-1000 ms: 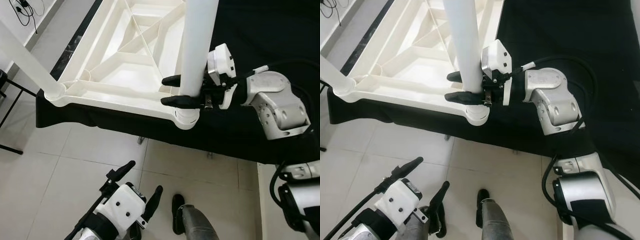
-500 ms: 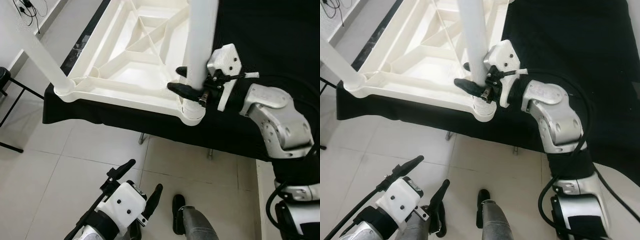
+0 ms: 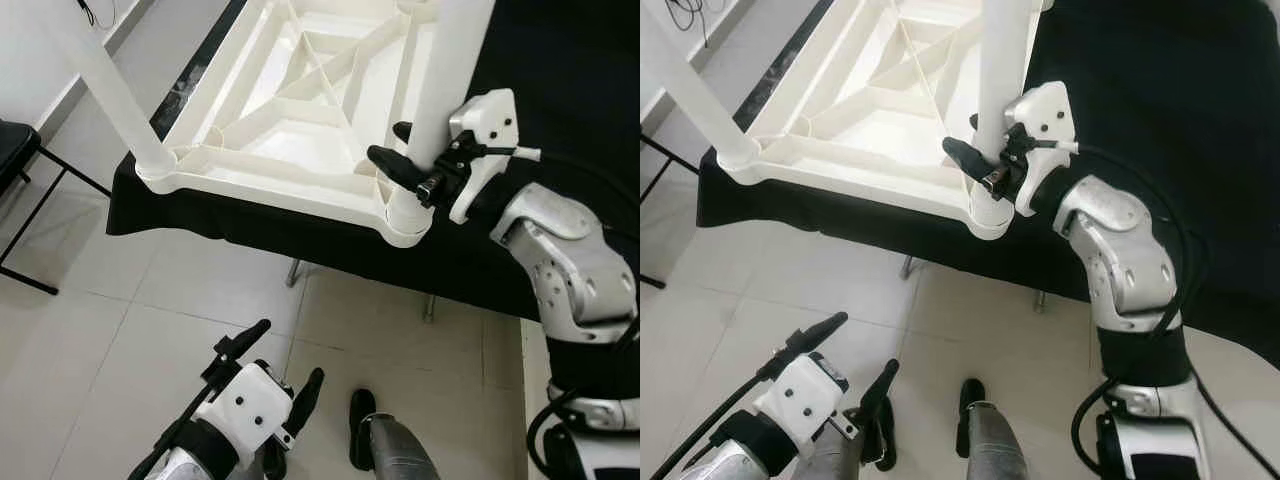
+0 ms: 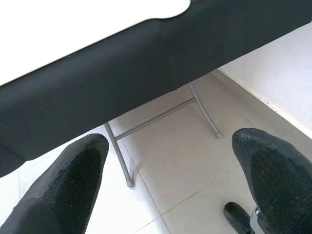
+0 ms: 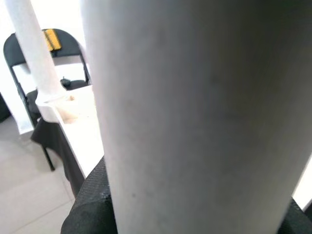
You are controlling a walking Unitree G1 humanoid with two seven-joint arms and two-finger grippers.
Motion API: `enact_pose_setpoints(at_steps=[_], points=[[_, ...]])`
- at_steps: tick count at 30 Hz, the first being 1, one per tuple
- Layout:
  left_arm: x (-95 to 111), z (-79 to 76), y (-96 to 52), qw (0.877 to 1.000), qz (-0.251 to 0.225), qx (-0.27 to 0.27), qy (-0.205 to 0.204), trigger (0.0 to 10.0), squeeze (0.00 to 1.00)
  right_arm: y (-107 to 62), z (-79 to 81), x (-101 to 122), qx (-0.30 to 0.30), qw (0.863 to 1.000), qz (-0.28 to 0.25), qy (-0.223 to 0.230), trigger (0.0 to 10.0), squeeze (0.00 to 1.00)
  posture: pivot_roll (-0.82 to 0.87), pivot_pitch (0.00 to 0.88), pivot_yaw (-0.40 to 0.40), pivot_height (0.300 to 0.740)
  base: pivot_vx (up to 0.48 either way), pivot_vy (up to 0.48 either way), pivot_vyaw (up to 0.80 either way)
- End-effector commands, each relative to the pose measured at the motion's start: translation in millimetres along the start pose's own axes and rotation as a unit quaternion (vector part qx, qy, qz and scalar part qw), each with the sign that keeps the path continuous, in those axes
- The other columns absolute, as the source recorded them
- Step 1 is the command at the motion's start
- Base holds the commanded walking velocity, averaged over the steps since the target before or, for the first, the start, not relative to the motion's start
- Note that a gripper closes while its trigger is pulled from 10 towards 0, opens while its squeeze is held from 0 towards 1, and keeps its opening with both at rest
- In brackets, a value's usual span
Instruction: Building children table
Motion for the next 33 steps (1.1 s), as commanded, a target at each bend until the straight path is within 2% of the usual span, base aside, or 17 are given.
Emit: enact_pose_setpoints(at_steps=[1, 6, 9, 10, 12, 26, 33], points=[[-6.1, -1.3, -2.2, 1.0, 0.012, -0.002, -0.002, 10.0, 0.0, -8.7, 6.3, -35.7, -0.025, 0.996, 0.071, 0.039, 10.0, 0.0, 0.06, 0.415, 0.014, 0.74, 0.0, 0.0, 0.0], [-6.4, -0.6, -1.9, 1.0, 0.012, -0.003, -0.001, 10.0, 0.0, -11.6, 9.1, -38.3, -0.054, 0.995, 0.075, 0.048, 10.0, 0.0, 0.06, 0.413, 0.015, 0.74, 0.0, 0.0, 0.0], [-6.6, -0.2, -1.5, 1.0, 0.011, -0.003, 0.0, 10.0, 0.0, -12.9, 14.8, -38.2, -0.06, 0.994, 0.076, 0.047, 10.0, 0.0, 0.06, 0.412, 0.016, 0.74, 0.0, 0.0, 0.0], [-6.7, 0.0, -1.3, 1.0, 0.011, -0.003, 0.001, 10.0, 0.0, -14.6, 21.7, -37.5, -0.073, 0.993, 0.08, 0.048, 10.0, 0.0, 0.06, 0.411, 0.017, 0.74, 0.0, 0.0, 0.0], [-6.7, 0.0, -1.3, 1.0, 0.011, -0.003, 0.001, 10.0, 0.0, -14.8, 22.2, -37.4, -0.074, 0.993, 0.081, 0.048, 10.0, 0.0, 0.06, 0.411, 0.017, 0.74, 0.0, 0.0, 0.0], [-8.5, 1.4, 2.2, 1.0, 0.009, 0.0, 0.004, 10.0, 0.0, -9.1, 46.2, -33.7, -0.125, 0.987, 0.104, 0.015, 10.0, 0.0, 0.06, 0.393, 0.009, 0.74, 0.0, 0.0, 0.0], [-9.2, 1.4, 2.9, 1.0, 0.008, 0.0, 0.005, 10.0, 0.0, -9.5, 55.2, -33.5, -0.142, 0.983, 0.113, 0.014, 10.0, 0.0, 0.06, 0.384, 0.008, 0.74, 0.0, 0.0, 0.0]])
Point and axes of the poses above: a point about 5 cm out from each wrist's last joint towards the gripper, its own y axis pointing out of the wrist towards the gripper, its own x axis along the axis of the wrist's last joint, z = x × y, the point moved 4 cm from there along y, pointing out of the wrist towards the gripper, and after that the axes turned 15 degrees about -y, right-handed, at the moved point
